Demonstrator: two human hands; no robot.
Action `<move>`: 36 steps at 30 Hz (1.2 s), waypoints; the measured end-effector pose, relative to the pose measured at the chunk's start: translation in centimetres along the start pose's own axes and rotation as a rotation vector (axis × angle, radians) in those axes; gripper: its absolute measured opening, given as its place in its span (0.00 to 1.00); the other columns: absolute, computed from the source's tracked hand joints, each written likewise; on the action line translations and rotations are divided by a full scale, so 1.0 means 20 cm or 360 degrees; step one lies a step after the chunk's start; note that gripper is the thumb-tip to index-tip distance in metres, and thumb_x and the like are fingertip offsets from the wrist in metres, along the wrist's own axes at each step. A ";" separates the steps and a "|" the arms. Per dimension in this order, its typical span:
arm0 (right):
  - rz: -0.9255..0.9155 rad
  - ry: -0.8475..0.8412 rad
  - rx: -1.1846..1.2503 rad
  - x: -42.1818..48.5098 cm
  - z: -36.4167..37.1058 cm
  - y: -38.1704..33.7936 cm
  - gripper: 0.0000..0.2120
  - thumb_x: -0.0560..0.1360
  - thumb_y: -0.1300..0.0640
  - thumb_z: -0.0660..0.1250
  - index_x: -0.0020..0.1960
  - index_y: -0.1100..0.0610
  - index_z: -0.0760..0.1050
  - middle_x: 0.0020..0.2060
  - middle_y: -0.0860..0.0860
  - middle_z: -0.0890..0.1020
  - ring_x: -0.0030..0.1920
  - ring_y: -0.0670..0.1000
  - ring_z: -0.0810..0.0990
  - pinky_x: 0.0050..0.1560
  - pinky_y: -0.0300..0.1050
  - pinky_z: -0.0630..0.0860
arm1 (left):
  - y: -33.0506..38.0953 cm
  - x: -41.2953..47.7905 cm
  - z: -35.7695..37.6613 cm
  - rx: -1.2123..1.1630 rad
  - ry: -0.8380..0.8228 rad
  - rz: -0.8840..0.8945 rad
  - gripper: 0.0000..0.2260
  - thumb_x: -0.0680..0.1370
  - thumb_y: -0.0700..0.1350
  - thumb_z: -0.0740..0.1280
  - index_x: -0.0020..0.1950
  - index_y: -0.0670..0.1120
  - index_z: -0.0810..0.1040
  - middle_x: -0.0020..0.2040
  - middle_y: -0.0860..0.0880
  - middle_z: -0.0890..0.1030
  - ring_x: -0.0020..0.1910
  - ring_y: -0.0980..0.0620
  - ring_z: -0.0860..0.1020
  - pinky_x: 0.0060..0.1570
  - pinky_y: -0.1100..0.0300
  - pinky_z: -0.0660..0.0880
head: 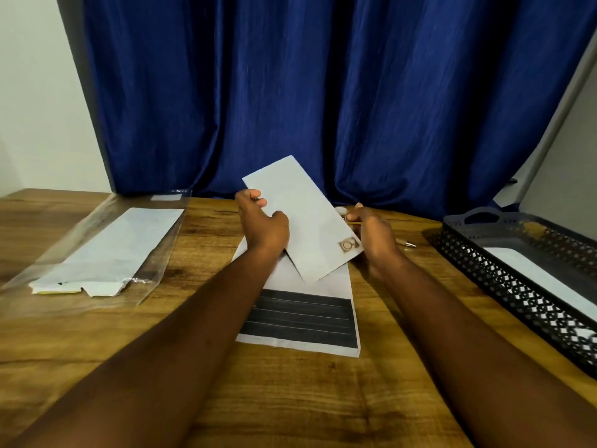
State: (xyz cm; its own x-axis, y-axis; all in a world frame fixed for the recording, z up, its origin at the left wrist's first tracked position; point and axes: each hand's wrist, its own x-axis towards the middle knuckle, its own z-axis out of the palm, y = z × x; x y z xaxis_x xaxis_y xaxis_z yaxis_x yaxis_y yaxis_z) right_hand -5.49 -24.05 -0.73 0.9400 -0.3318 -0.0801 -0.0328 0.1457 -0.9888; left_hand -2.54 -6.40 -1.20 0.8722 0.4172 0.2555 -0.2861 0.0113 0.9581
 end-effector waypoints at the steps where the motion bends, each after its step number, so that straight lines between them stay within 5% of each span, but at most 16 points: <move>1: 0.0015 -0.0036 -0.0044 0.00 -0.01 0.00 0.13 0.82 0.48 0.65 0.56 0.57 0.78 0.46 0.57 0.89 0.44 0.61 0.88 0.46 0.55 0.83 | 0.00 -0.01 0.00 -0.0001 -0.0032 0.0047 0.23 0.77 0.29 0.67 0.63 0.51 0.66 0.60 0.47 0.73 0.57 0.51 0.78 0.46 0.70 0.73; 4: -0.0029 -0.0181 -0.0246 -0.02 -0.02 -0.01 0.14 0.84 0.47 0.64 0.56 0.58 0.80 0.38 0.53 0.85 0.34 0.52 0.80 0.35 0.47 0.75 | -0.01 -0.02 0.00 0.0055 -0.0170 0.0241 0.24 0.76 0.29 0.68 0.62 0.51 0.65 0.57 0.47 0.73 0.57 0.51 0.78 0.49 0.67 0.74; 9: -0.0126 -0.0301 -0.0378 -0.03 0.00 0.02 0.10 0.84 0.50 0.67 0.61 0.54 0.81 0.51 0.52 0.89 0.49 0.55 0.89 0.50 0.53 0.86 | -0.02 -0.05 0.00 0.0162 -0.0258 0.0404 0.25 0.76 0.30 0.71 0.63 0.51 0.64 0.57 0.48 0.74 0.57 0.52 0.78 0.48 0.70 0.73; 16: -0.0242 -0.0121 -0.0356 0.00 -0.03 0.02 0.08 0.85 0.54 0.67 0.62 0.53 0.80 0.53 0.51 0.88 0.51 0.53 0.89 0.51 0.52 0.86 | -0.02 -0.09 0.03 0.0166 -0.0278 0.0360 0.23 0.78 0.40 0.74 0.67 0.49 0.66 0.59 0.49 0.75 0.54 0.50 0.80 0.45 0.67 0.77; 20: -0.0309 0.0086 -0.0263 -0.01 -0.05 -0.03 0.08 0.86 0.55 0.65 0.61 0.55 0.80 0.52 0.51 0.87 0.48 0.50 0.86 0.46 0.44 0.82 | -0.01 -0.12 0.06 0.0273 -0.0334 0.0460 0.17 0.80 0.47 0.72 0.63 0.49 0.68 0.59 0.48 0.75 0.46 0.55 0.78 0.39 0.74 0.72; 26: -0.0347 0.0185 -0.0195 -0.06 -0.18 -0.17 0.08 0.84 0.55 0.68 0.60 0.58 0.80 0.50 0.52 0.87 0.45 0.51 0.85 0.37 0.42 0.81 | 0.01 -0.13 0.12 0.0453 -0.0415 0.0531 0.08 0.81 0.50 0.70 0.50 0.48 0.75 0.52 0.48 0.78 0.45 0.53 0.77 0.47 0.58 0.73; 31: -0.0427 0.0346 -0.0313 -0.13 -0.47 -0.32 0.08 0.85 0.57 0.66 0.56 0.60 0.81 0.47 0.52 0.85 0.47 0.50 0.82 0.51 0.48 0.83 | 0.05 -0.27 0.28 0.0405 -0.0573 0.0533 0.12 0.83 0.53 0.68 0.44 0.47 0.76 0.46 0.48 0.79 0.43 0.51 0.78 0.39 0.59 0.69; 36: -0.0490 0.0540 -0.0500 -0.22 -0.81 -0.54 0.06 0.86 0.61 0.61 0.55 0.57 0.76 0.45 0.51 0.80 0.44 0.49 0.77 0.35 0.35 0.73 | 0.10 -0.48 0.53 0.0331 -0.0768 0.0502 0.10 0.79 0.54 0.70 0.43 0.50 0.77 0.41 0.50 0.81 0.41 0.49 0.80 0.43 0.52 0.78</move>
State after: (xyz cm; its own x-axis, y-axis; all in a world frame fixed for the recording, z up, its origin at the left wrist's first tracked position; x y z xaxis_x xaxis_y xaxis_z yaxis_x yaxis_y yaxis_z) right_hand -14.74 -39.19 8.33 0.7618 -0.6042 0.2337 0.0774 -0.2733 -0.9588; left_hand -7.23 -20.05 -0.43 0.8532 -0.0877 0.5141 -0.5188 -0.2436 0.8195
